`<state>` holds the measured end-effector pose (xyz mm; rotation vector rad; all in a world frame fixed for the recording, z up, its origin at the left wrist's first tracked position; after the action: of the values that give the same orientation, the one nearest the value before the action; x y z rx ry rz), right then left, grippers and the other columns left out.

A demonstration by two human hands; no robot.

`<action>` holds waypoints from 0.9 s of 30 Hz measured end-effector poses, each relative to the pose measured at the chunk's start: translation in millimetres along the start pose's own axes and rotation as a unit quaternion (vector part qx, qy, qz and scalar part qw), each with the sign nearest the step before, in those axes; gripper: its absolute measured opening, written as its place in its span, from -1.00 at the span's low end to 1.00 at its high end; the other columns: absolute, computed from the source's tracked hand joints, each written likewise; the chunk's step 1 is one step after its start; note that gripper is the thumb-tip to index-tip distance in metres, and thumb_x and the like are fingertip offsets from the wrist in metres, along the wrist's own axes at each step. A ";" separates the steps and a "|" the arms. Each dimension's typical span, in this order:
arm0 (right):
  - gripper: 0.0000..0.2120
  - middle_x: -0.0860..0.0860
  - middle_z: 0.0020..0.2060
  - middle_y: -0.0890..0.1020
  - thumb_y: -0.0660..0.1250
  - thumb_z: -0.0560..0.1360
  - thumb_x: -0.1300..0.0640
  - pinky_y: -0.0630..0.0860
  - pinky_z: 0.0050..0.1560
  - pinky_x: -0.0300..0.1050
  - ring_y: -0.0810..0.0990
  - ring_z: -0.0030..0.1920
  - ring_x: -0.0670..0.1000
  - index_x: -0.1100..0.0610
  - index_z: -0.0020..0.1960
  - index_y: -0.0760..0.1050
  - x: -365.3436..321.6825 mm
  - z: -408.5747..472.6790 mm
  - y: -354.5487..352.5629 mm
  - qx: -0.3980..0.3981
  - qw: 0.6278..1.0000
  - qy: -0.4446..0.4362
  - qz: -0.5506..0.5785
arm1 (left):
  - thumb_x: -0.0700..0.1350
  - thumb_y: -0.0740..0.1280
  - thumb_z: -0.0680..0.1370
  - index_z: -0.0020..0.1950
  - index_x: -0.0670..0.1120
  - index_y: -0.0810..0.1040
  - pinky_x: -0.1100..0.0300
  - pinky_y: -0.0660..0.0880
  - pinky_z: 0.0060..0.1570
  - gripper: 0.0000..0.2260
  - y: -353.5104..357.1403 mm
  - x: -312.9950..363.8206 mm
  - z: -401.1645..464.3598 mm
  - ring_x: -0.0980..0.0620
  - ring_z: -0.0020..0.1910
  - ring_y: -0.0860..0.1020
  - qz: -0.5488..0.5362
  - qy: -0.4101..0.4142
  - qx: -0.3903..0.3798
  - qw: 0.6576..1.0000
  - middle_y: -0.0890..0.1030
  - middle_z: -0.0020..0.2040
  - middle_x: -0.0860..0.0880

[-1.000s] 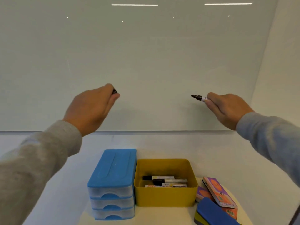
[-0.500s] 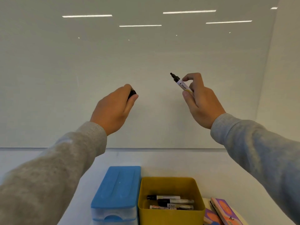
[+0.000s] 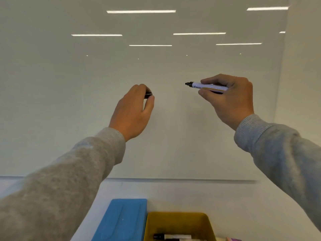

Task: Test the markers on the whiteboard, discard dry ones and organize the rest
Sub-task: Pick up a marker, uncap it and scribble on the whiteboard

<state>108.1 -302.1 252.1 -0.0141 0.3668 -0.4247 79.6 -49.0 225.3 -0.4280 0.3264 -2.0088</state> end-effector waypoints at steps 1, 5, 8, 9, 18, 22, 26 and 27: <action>-0.85 -0.13 -0.19 0.71 0.53 0.42 0.13 0.59 -0.16 -0.24 0.65 -0.20 -0.10 0.00 -0.02 0.72 -2.3 2.8 -0.2 0.001 1.000 -0.009 -0.011 | -0.02 0.16 0.66 0.16 -0.04 0.46 0.12 0.48 0.07 -0.83 3.3 0.6 0.9 0.06 0.08 0.53 -0.001 0.000 -0.004 1.000 0.53 0.09 0.05; -0.92 -0.05 -0.34 0.60 0.43 0.48 0.16 0.40 -0.39 -0.34 0.50 -0.40 -0.13 0.05 -0.03 0.64 -13.1 15.4 6.6 -0.011 0.999 -0.037 -0.027 | -0.09 0.17 0.65 0.14 -0.06 0.44 0.06 0.52 0.07 -0.88 6.8 0.9 16.6 0.04 0.05 0.54 0.003 -0.007 0.008 1.000 0.53 0.08 0.04; -0.94 -0.07 -0.35 0.56 0.42 0.47 0.19 0.36 -0.38 -0.38 0.47 -0.41 -0.17 0.12 -0.06 0.60 -23.0 25.6 3.6 0.019 0.998 -0.055 0.003 | -0.04 0.13 0.68 0.05 -0.09 0.44 -0.04 0.51 -0.11 -0.84 8.6 3.3 33.5 -0.01 -0.15 0.49 0.011 0.006 0.016 1.000 0.49 -0.07 0.00; -0.94 -0.09 -0.34 0.58 0.44 0.45 0.19 0.38 -0.36 -0.39 0.49 -0.40 -0.17 0.14 -0.08 0.61 -25.4 28.0 2.4 0.034 0.997 -0.064 0.009 | -0.03 0.14 0.69 0.06 -0.10 0.46 -0.03 0.50 -0.11 -0.82 9.2 3.9 36.7 -0.02 -0.13 0.48 0.012 0.016 0.020 1.000 0.49 -0.07 0.00; -0.91 0.00 -0.19 0.57 0.44 0.50 0.14 0.43 -0.21 -0.23 0.50 -0.26 -0.04 0.14 -0.08 0.54 -48.0 45.3 26.9 0.025 0.977 -0.199 -0.078 | 0.00 0.16 0.69 0.53 -0.05 0.34 -0.01 0.29 0.40 -0.59 28.0 -3.2 30.4 -0.06 0.52 0.22 0.121 0.059 0.014 0.991 0.26 0.57 0.00; -0.91 -0.03 -0.10 0.56 0.37 0.54 0.10 0.51 -0.17 -0.09 0.54 -0.16 -0.04 0.08 0.03 0.60 -43.0 48.6 43.5 -0.011 0.972 -0.211 -0.104 | 0.02 0.10 0.70 0.58 -0.06 0.24 0.02 0.26 0.44 -0.55 36.4 -4.6 26.2 -0.05 0.57 0.14 0.133 0.052 0.005 0.990 0.16 0.61 0.02; -0.84 0.00 -0.05 0.59 0.37 0.56 0.11 0.52 -0.15 -0.11 0.56 -0.13 -0.02 0.12 0.10 0.63 -40.7 45.2 47.2 -0.004 0.973 -0.212 -0.091 | 0.01 0.11 0.70 0.59 -0.09 0.22 -0.02 0.26 0.48 -0.54 39.5 -3.3 23.2 -0.07 0.59 0.11 0.140 0.058 0.008 0.988 0.14 0.62 -0.02; -0.84 0.00 -0.06 0.59 0.37 0.56 0.11 0.51 -0.16 -0.12 0.56 -0.14 -0.03 0.13 0.10 0.63 -39.4 42.3 47.7 -0.006 0.974 -0.210 -0.088 | 0.01 0.11 0.70 0.59 -0.10 0.21 -0.03 0.26 0.49 -0.54 40.5 -3.4 22.4 -0.07 0.59 0.10 0.140 0.058 0.005 0.988 0.13 0.62 -0.03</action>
<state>108.7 -245.3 300.9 -0.1473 -0.0496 -0.5818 122.9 -65.3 228.5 -0.2432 0.4247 -1.7621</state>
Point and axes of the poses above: each hand's wrist, its own z-axis towards the middle knuckle, its own y-axis out of the palm, x = y × z, the point moved 10 cm from there along z, towards the middle knuckle
